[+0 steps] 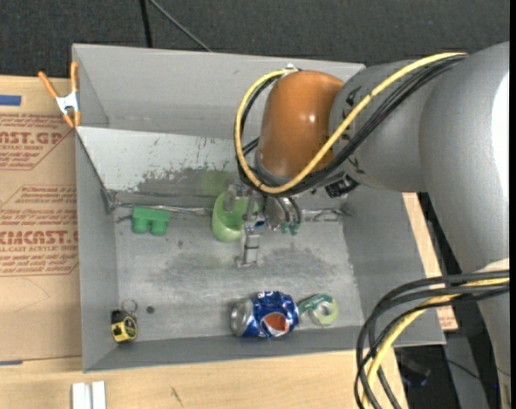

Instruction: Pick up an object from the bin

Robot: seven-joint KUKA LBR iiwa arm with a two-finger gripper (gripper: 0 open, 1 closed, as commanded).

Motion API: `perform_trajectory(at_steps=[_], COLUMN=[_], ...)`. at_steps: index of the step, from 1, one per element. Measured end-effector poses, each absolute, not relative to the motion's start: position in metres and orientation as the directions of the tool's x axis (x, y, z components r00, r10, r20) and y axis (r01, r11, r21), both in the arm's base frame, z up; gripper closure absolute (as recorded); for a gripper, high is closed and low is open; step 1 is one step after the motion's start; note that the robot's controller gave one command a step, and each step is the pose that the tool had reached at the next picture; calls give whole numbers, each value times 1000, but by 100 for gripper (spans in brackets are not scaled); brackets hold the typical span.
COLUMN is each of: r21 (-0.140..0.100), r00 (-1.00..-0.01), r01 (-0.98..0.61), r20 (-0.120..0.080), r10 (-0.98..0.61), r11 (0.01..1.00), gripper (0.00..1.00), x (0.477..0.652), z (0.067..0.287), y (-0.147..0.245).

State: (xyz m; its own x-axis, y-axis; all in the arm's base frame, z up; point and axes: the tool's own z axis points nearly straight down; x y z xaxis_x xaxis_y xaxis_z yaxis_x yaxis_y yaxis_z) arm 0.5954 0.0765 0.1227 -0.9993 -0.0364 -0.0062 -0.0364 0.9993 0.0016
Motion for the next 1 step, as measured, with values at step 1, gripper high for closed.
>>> perform_trajectory(at_steps=[1], r21=[3], r00=[-995], r01=[101], r20=[-2], r10=[101], r11=[995], gripper=[0], x=[586], z=[70], y=[47])
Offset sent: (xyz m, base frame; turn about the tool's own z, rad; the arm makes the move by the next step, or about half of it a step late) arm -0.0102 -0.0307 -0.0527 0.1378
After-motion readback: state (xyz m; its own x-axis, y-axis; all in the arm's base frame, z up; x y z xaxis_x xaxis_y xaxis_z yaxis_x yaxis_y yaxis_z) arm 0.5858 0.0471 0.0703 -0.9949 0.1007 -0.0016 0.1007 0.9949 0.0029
